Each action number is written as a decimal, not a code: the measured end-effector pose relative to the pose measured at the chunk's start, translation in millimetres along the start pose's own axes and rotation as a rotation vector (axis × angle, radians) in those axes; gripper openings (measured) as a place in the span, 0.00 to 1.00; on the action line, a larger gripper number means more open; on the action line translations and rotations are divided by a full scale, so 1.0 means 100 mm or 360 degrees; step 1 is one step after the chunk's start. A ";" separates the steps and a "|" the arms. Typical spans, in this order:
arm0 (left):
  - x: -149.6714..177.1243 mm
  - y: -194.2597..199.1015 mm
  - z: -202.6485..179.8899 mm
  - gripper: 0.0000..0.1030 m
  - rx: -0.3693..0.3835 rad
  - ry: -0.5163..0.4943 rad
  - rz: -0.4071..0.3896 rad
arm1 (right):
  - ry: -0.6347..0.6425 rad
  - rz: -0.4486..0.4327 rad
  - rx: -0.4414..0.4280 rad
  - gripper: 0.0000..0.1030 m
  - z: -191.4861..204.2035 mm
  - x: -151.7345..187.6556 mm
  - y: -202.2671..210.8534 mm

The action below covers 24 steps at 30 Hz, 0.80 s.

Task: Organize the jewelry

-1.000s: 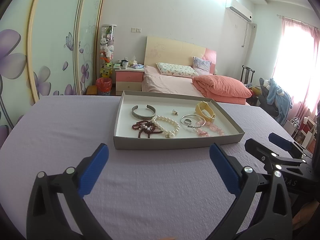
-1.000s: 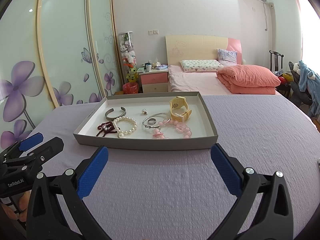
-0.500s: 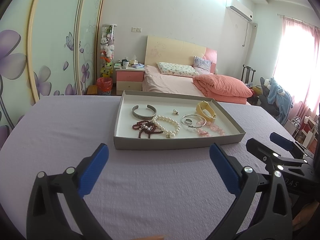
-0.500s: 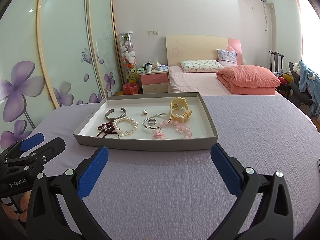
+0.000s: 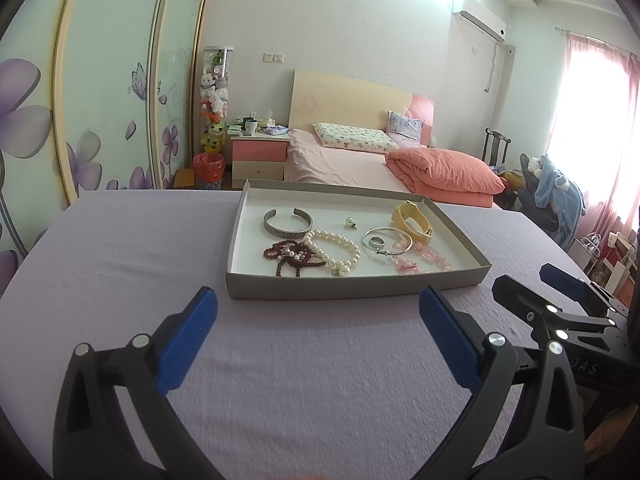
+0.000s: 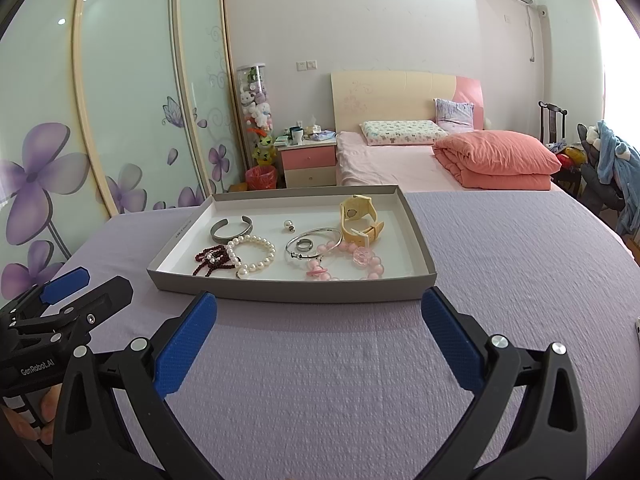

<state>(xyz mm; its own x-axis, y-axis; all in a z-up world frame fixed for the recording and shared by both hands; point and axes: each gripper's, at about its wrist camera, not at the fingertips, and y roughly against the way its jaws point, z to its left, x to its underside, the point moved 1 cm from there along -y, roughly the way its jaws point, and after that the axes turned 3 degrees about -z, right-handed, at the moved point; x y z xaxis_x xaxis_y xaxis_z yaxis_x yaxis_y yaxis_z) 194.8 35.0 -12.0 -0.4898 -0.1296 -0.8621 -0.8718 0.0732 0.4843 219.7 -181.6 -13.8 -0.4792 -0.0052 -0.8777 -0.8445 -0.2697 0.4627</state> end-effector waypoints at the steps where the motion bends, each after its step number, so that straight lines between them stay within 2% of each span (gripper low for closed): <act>1: -0.01 0.00 0.00 0.98 -0.0001 -0.0002 0.0001 | 0.0000 -0.0001 0.0000 0.99 0.00 0.00 0.00; 24: -0.05 -0.02 0.00 0.98 -0.0026 -0.0005 -0.0006 | -0.0001 0.0000 -0.0001 0.99 0.00 0.00 0.00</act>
<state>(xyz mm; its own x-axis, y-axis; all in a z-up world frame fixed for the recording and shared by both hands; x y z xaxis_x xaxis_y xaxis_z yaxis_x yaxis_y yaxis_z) 199.4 35.6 -8.7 -0.4866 -0.1268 -0.8643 -0.8735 0.0566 0.4835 219.7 -181.6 -14.0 -0.4793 -0.0048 -0.8776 -0.8444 -0.2702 0.4626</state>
